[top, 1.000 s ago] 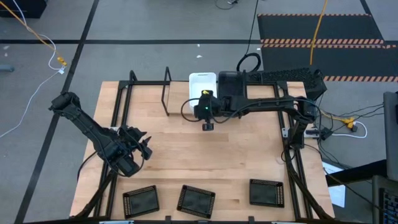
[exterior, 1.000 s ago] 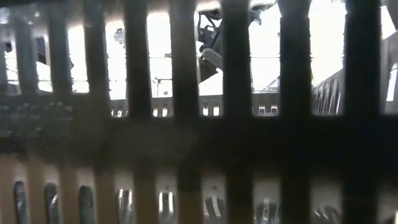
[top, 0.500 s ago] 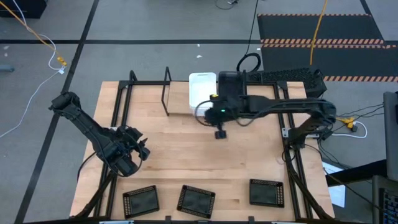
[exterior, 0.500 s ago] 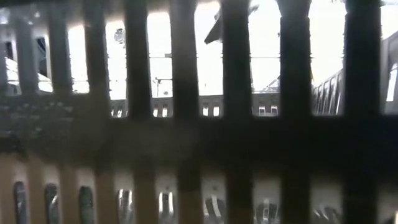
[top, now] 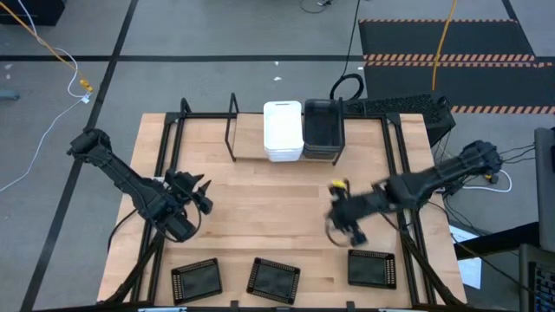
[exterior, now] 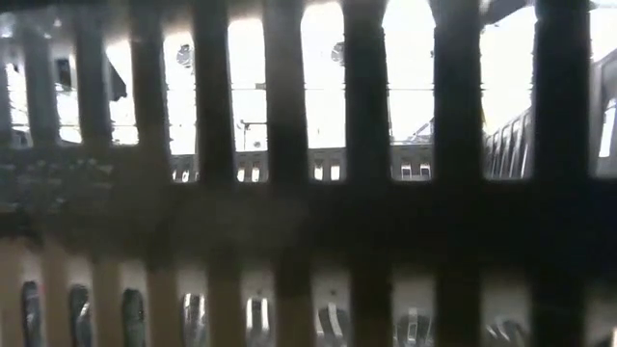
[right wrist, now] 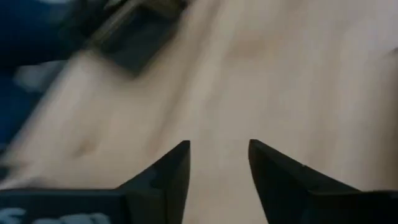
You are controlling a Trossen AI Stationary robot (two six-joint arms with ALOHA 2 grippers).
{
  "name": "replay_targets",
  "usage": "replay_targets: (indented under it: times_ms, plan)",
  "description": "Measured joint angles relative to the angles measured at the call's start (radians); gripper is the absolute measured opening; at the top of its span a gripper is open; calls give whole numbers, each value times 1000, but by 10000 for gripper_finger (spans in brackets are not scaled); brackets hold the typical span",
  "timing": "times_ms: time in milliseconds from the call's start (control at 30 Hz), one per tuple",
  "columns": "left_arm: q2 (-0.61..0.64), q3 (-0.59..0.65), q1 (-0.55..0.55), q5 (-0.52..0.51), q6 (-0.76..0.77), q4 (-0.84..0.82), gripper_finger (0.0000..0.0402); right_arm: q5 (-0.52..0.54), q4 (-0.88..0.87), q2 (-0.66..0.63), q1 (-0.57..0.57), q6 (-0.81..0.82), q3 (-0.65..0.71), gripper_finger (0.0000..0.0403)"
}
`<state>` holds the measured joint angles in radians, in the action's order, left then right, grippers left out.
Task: Stack baskets on shelf by color
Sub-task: Put the right black bin on the shelf
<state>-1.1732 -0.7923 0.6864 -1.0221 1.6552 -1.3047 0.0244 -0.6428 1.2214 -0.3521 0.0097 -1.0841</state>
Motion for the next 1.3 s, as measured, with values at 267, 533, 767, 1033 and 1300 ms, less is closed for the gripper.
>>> replay_targets:
  times_ms: [267, 533, 767, 1033, 1300]
  plan:
    - [0, 0, -65, -1, -131, 182, 147, 2, -200, -47, -369, 322, 79, 166]
    - [0, 0, -117, -2, -383, 480, 147, 0, -241, 22, -681, 401, 85, 123]
    - [-31, 0, -165, -1, -662, 880, 147, 1, -298, 87, -781, 526, 85, 108]
    - [-103, 0, -201, 125, -969, 1224, 147, 37, -312, 138, -855, 544, 83, 107]
    - [-113, 0, -204, 150, -992, 1241, 147, -14, -335, 180, -847, 425, 81, 107]
